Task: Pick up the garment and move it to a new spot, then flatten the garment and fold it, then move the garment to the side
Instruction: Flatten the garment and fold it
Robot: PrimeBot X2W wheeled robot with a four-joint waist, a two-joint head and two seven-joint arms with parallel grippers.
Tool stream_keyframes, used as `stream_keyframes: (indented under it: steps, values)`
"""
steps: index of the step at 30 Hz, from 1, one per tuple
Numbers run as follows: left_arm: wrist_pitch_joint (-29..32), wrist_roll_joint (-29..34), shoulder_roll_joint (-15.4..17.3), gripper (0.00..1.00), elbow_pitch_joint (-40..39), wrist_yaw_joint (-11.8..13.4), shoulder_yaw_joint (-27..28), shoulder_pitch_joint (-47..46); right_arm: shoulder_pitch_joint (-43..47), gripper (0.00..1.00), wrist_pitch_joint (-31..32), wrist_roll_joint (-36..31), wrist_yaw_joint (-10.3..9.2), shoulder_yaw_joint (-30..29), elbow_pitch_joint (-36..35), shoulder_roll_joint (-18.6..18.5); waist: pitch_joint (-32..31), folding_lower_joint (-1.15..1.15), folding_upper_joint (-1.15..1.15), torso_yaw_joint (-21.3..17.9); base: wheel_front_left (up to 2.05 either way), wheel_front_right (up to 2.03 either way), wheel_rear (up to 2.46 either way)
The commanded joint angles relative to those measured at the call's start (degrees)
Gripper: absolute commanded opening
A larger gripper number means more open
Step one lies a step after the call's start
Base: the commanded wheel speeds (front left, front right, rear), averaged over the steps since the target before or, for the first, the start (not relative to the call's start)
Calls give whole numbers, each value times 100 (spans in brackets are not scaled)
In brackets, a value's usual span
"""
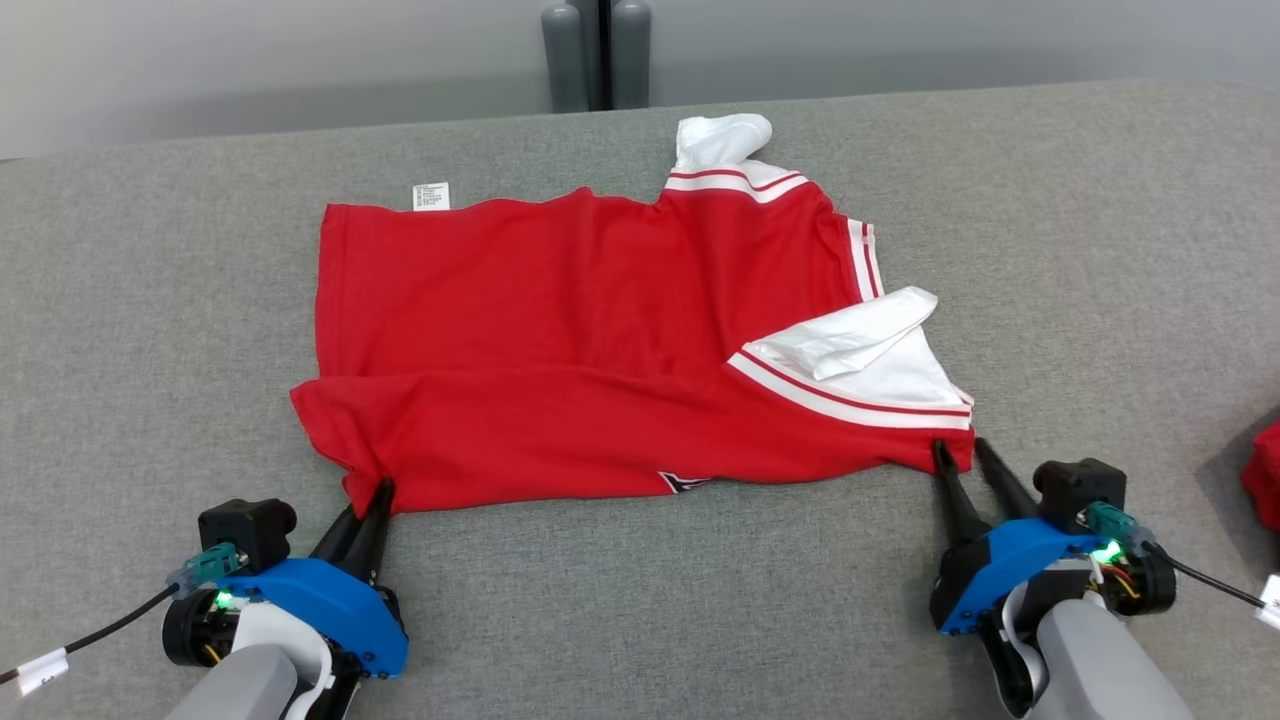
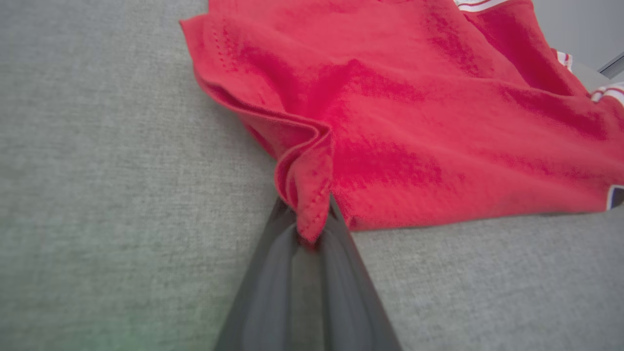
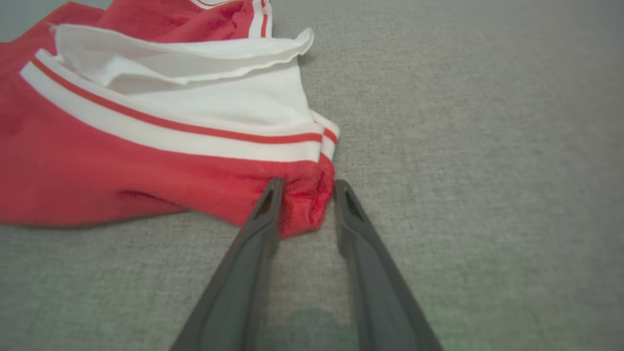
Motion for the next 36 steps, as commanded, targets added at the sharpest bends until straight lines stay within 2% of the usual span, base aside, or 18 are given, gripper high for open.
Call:
stream_keyframes:
  steps: [1, 6, 11, 16, 22, 31, 32, 33, 36]
  values:
    - [122, -39, -145, 0, 67, -22, -232, 244, 19, 0, 81, 38, 20, 124, 129, 107, 1, 1, 2, 14, 0, 0, 0]
    - [5, -334, 90, 0, -128, -21, -362, 196, -49, 0, 49, 136, 19, 136, -132, 74, -81, 1, 2, 36, 0, 0, 0]
    - [-55, -385, 232, 0, -309, -15, -57, 96, 93, 0, 44, 205, 13, -91, -469, 54, -367, 1, 2, 67, 0, 0, 0]
    - [-62, -211, 141, 0, -404, -15, 473, 355, 292, 0, 44, 322, 12, -285, -432, 53, -852, 1, 2, 116, 0, 0, 0]
    - [-64, 77, -15, 0, -212, -8, 738, 909, 760, 0, 44, 373, 10, -535, -321, 41, -1359, 1, 2, 140, 0, 0, 0]
    - [-65, 273, -353, 0, 73, -5, 990, 1663, 1572, 0, 52, 731, 9, -651, -249, 35, -1440, 1, 2, 177, 0, 0, 0]
    - [-65, 322, -378, 36, 68, 2, 1075, 1677, 1600, 41, 48, 767, 8, -624, -226, 34, -1419, 1, 2, 185, 0, 0, 0]
    - [-65, 391, -389, 100, 47, 14, 1132, 1685, 1592, 100, 46, 790, 8, -603, -231, 34, -1389, 1, 2, 192, 0, 0, 0]
    - [-65, 657, -368, 100, -100, 34, 1372, 1557, 1442, 100, 42, 735, 11, -616, -347, 44, -1294, 1, 2, 210, 0, 0, 0]
